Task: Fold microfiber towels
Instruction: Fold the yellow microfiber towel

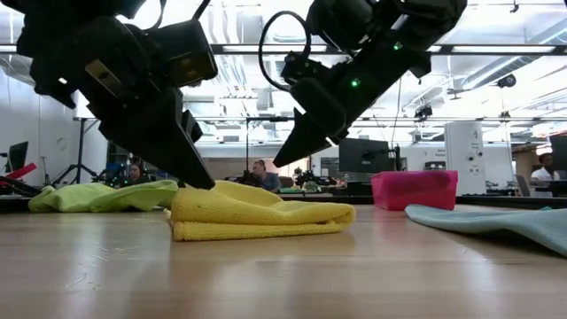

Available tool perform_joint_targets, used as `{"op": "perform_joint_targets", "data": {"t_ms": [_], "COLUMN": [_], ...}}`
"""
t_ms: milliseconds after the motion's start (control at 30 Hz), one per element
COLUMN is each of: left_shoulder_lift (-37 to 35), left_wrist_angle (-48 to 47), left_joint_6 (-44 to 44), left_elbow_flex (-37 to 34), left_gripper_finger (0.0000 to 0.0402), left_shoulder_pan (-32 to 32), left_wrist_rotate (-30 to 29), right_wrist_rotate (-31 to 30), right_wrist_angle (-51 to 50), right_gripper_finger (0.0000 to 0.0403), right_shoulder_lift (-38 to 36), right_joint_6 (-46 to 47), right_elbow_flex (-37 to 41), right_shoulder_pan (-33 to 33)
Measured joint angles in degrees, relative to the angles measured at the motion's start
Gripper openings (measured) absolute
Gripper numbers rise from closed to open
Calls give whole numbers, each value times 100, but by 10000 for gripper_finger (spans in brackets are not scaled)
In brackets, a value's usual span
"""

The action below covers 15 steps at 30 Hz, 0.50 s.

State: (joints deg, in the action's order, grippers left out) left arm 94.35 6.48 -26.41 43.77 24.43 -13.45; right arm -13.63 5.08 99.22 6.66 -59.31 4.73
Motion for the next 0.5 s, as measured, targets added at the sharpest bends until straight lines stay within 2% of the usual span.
{"op": "perform_joint_targets", "data": {"t_ms": [300, 500], "left_shoulder_lift": [-201, -457], "left_wrist_angle": [-26, -422], "left_joint_6": [-158, -173], "left_elbow_flex": [55, 50], "left_gripper_finger": [0, 0], "left_shoulder_pan": [4, 0], "left_wrist_rotate": [4, 4], "right_wrist_rotate": [-2, 31], "right_wrist_angle": [-240, -1064], "right_gripper_finger": [9, 9], "right_shoulder_lift": [-202, -550], "right_joint_6": [-22, 333], "right_elbow_flex": [24, 32], "right_shoulder_pan": [172, 412]}}
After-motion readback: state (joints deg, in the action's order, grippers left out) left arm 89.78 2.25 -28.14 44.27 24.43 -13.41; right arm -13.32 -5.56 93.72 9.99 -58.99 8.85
